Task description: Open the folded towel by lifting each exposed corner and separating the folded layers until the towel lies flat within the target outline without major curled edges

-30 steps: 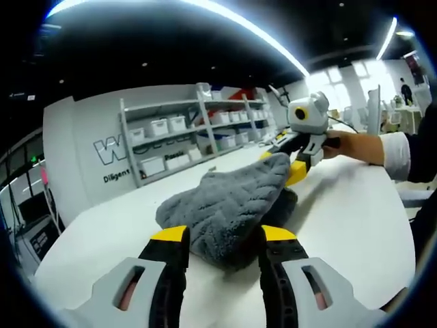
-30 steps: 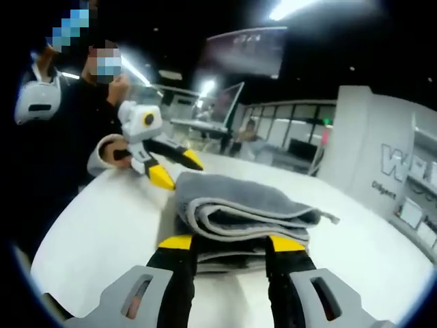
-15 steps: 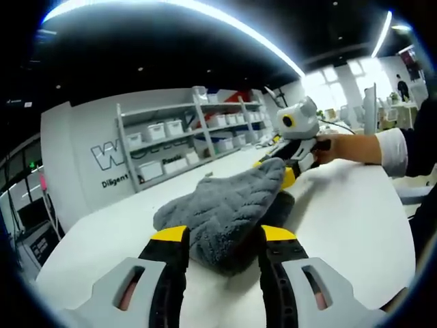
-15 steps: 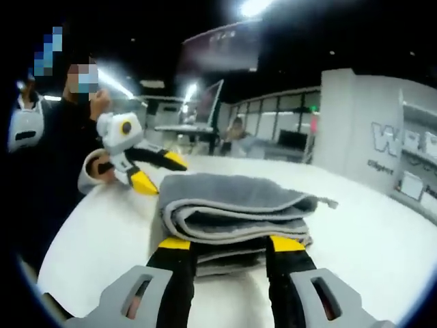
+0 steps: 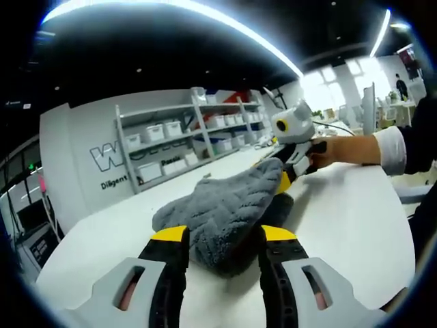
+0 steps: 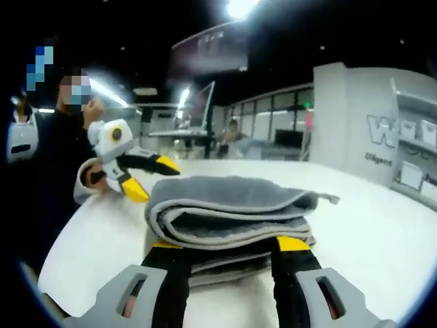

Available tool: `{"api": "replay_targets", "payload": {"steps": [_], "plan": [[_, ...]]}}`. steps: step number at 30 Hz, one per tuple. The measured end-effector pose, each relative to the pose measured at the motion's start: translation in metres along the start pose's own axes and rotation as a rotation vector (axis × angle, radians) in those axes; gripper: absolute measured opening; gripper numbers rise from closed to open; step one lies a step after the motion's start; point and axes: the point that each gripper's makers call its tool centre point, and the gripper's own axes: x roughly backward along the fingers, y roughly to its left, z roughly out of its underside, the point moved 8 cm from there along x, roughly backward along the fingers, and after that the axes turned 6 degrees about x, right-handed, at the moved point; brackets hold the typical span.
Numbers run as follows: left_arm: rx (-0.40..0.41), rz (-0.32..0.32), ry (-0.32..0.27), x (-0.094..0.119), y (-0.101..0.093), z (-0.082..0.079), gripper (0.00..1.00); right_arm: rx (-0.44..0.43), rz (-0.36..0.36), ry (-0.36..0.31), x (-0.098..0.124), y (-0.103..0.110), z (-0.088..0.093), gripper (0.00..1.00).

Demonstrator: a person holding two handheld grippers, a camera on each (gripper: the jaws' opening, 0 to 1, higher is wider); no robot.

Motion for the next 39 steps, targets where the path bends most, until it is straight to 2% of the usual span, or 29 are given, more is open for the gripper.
{"api": "replay_targets", "payload": {"steps": [11,19,29,39], "plan": [[-0.001,0.000,-0.010,0.000,0.000,-0.001,0.40,0.002,0.035,-0.079,-0.003,0.001,-0.011,0.44],[0.004,-0.007,-0.026,0.000,0.001,-0.004,0.42,0.072,0.055,-0.116,-0.006,0.007,-0.023,0.43],[0.000,-0.003,-0.048,0.001,0.001,-0.007,0.42,0.102,0.063,-0.151,-0.014,0.011,-0.028,0.43],[0.014,0.006,-0.082,0.000,0.000,-0.012,0.42,0.082,0.101,-0.221,-0.019,0.008,-0.038,0.42]]}}
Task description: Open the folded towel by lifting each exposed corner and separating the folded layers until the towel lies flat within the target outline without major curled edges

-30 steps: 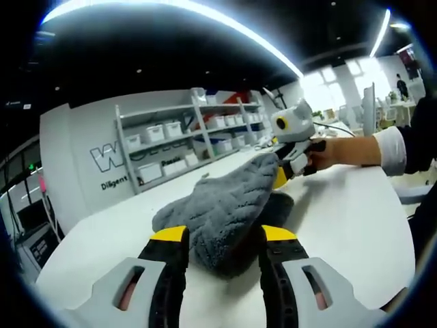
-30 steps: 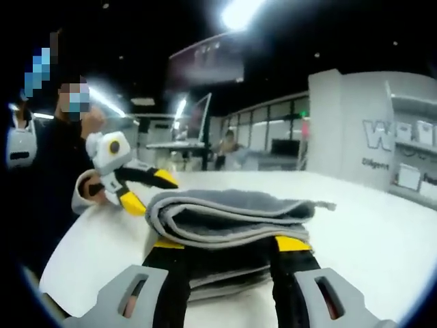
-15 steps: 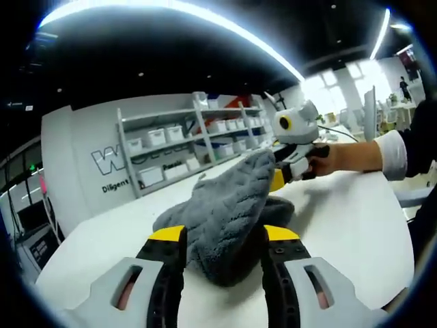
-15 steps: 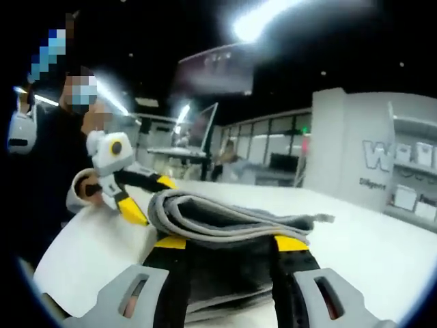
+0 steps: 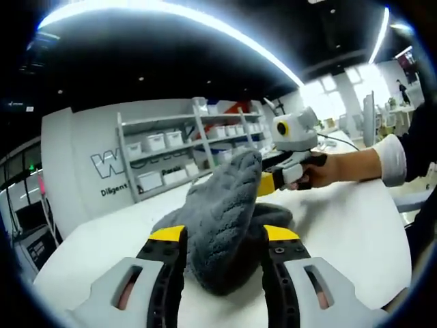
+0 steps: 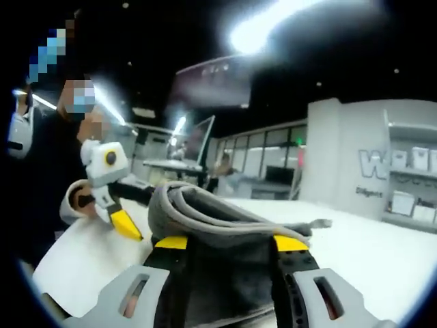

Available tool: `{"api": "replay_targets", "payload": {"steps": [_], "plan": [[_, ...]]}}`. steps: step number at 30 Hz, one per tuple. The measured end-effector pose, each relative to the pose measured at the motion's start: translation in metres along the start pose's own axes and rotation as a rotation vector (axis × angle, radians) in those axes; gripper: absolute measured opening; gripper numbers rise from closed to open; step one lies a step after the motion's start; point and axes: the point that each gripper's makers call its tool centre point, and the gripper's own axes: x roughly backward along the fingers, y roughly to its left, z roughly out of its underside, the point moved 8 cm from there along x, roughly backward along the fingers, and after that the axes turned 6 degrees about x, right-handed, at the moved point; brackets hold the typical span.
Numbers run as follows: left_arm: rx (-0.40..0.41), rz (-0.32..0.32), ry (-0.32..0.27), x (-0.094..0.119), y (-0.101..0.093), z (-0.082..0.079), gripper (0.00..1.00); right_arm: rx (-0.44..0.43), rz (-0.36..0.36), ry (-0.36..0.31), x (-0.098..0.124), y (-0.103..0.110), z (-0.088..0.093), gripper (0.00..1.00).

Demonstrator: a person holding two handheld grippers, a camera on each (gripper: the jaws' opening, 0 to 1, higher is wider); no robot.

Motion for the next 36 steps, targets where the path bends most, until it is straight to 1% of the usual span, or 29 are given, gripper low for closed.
{"api": "replay_targets", "payload": {"steps": [5,8,10,13,15,18,23,26,30,32,36], "plan": [[0.010,0.000,-0.020,-0.001,0.001,-0.004,0.42,0.001,-0.001,0.000,-0.003,0.001,0.001,0.42],[0.018,0.004,-0.016,-0.002,0.001,-0.005,0.42,-0.011,0.001,-0.011,-0.004,0.000,0.000,0.42],[0.051,0.019,0.010,-0.005,-0.001,-0.003,0.42,-0.014,0.004,-0.016,-0.005,0.000,-0.001,0.42],[0.049,0.024,0.013,-0.007,-0.001,-0.007,0.42,-0.013,0.008,-0.032,-0.008,0.002,-0.005,0.42],[0.038,0.022,-0.006,-0.005,0.001,-0.016,0.42,-0.010,0.011,-0.039,-0.010,0.004,-0.005,0.42],[0.045,0.020,-0.032,-0.004,0.005,-0.027,0.42,-0.026,0.008,-0.045,-0.013,0.004,-0.005,0.42],[0.046,0.032,-0.060,-0.005,0.011,-0.040,0.42,-0.048,0.023,-0.059,-0.017,0.005,-0.005,0.42],[0.056,0.032,-0.063,-0.006,0.013,-0.041,0.42,-0.049,0.025,-0.063,-0.018,0.006,-0.006,0.42],[0.073,0.041,-0.047,-0.007,0.013,-0.040,0.42,-0.041,0.027,-0.071,-0.021,0.009,-0.009,0.42],[0.078,0.040,-0.054,-0.007,0.012,-0.041,0.42,-0.034,0.022,-0.077,-0.021,0.011,-0.010,0.42],[0.068,0.029,-0.060,-0.010,0.011,-0.041,0.38,-0.007,0.020,-0.095,-0.023,0.014,-0.011,0.41]]}}
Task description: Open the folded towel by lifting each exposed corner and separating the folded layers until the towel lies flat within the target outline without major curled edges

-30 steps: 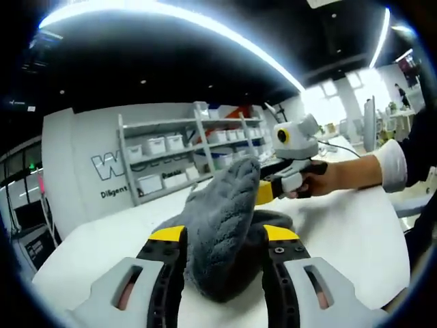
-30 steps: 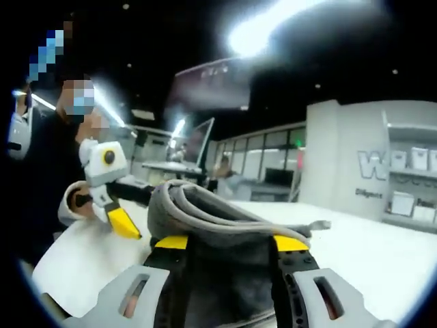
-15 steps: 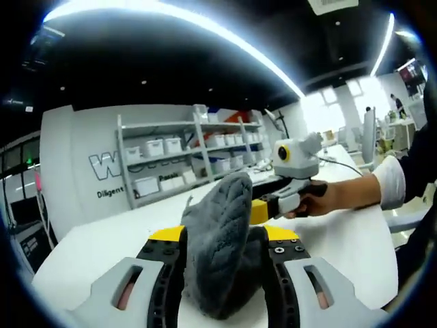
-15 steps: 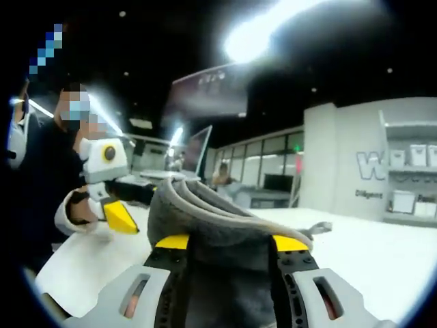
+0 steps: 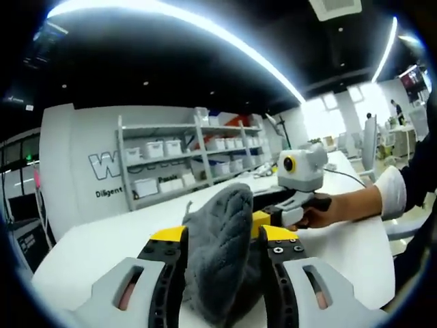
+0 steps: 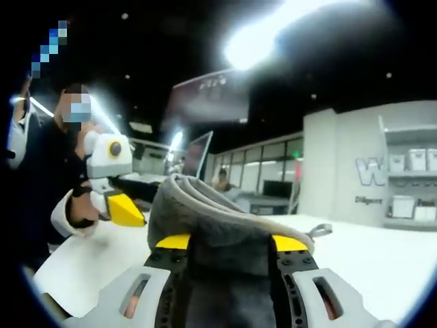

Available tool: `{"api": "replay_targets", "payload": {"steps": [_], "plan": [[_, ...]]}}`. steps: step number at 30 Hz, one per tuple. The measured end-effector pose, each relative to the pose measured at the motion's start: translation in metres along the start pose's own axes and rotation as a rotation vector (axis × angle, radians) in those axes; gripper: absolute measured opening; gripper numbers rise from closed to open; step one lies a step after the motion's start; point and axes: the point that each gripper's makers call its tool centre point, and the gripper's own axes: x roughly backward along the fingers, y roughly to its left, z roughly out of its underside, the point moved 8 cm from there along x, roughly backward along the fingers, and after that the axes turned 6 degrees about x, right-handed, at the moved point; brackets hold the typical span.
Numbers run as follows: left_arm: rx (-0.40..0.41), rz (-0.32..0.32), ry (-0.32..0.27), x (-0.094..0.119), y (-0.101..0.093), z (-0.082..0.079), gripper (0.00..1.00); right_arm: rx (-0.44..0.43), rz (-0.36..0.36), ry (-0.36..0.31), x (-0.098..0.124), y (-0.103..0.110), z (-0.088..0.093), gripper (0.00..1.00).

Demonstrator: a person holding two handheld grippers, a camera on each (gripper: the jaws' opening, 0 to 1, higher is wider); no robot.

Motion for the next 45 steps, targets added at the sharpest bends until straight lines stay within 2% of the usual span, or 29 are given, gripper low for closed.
{"api": "replay_targets", "payload": {"steps": [4,14,16,18,19,26,28,36,45], "plan": [[0.013,0.015,-0.012,-0.001,0.000,0.000,0.32,0.012,-0.007,-0.003,-0.001,0.002,0.000,0.41],[0.052,0.031,-0.018,-0.004,-0.002,0.004,0.26,0.039,-0.018,-0.007,-0.003,0.005,0.001,0.41],[0.064,0.039,-0.020,-0.005,-0.002,0.004,0.21,0.042,-0.022,-0.013,-0.003,0.006,0.001,0.41],[0.029,0.034,-0.028,-0.005,-0.001,0.005,0.12,0.045,-0.025,-0.012,-0.004,0.007,0.001,0.41],[0.013,0.027,-0.030,-0.004,-0.001,0.006,0.12,0.041,-0.027,0.003,-0.004,0.007,0.002,0.41],[0.049,0.014,-0.041,0.001,0.002,0.004,0.10,0.056,-0.036,0.036,-0.005,0.010,0.006,0.40],[0.045,0.007,-0.050,0.003,0.004,0.002,0.10,0.123,-0.029,0.040,-0.004,0.010,0.005,0.38],[0.058,-0.027,-0.060,0.006,0.018,0.000,0.10,0.096,-0.044,0.115,-0.009,0.005,0.010,0.37],[0.039,-0.040,-0.059,0.009,0.023,-0.001,0.10,0.045,0.007,0.224,-0.021,-0.013,0.012,0.35]]}}
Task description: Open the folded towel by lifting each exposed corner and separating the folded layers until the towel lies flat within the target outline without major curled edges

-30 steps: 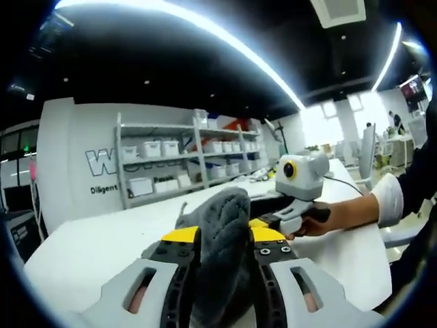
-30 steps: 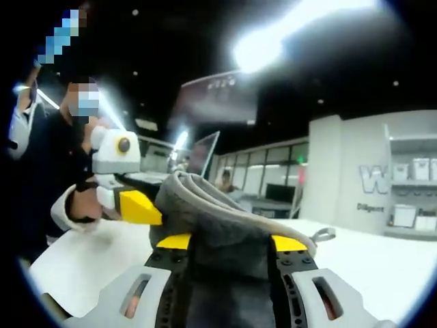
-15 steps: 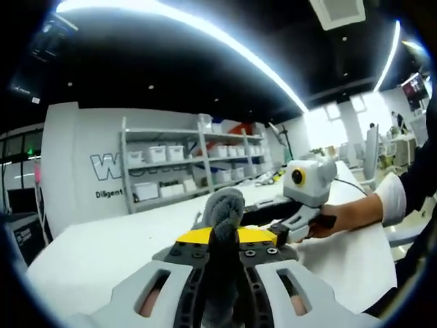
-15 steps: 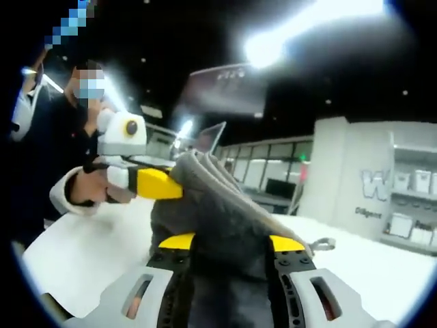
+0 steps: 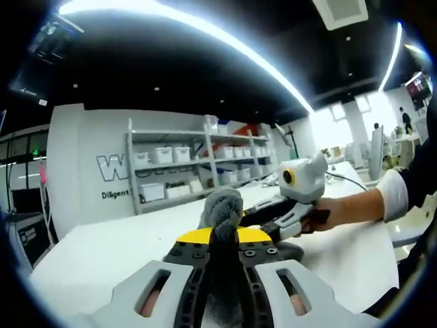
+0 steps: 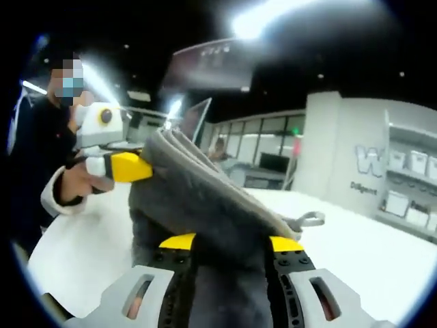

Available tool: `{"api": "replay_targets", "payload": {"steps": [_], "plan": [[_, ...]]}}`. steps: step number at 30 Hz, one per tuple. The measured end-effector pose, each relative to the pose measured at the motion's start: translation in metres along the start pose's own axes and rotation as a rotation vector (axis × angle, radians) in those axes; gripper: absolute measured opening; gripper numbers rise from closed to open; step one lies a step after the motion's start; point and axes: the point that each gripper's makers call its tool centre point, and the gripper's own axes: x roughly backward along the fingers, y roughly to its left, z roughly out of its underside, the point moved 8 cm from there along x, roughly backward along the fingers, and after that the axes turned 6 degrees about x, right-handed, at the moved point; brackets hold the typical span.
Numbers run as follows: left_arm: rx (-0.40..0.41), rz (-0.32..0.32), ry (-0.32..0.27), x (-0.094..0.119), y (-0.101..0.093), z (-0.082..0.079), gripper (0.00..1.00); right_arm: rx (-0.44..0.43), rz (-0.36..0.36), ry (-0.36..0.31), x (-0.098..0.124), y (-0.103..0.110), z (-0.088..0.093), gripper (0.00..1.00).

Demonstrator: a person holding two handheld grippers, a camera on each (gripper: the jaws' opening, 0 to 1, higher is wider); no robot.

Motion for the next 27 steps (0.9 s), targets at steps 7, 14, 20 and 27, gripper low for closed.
{"api": "replay_targets", "payload": {"steps": [7,14,20,27], "plan": [[0.002,-0.013,-0.010,0.006,0.009,-0.004,0.10,-0.013,0.017,0.083,-0.008,-0.010,-0.005,0.36],[-0.023,-0.026,-0.012,0.008,0.011,-0.005,0.10,-0.005,-0.009,0.145,-0.014,-0.019,-0.013,0.38],[-0.030,-0.035,-0.015,0.011,0.014,-0.007,0.10,0.000,-0.007,0.166,-0.015,-0.028,-0.016,0.46],[-0.039,-0.044,-0.011,0.015,0.017,-0.008,0.10,-0.056,0.011,0.129,-0.018,-0.040,-0.008,0.43]]}}
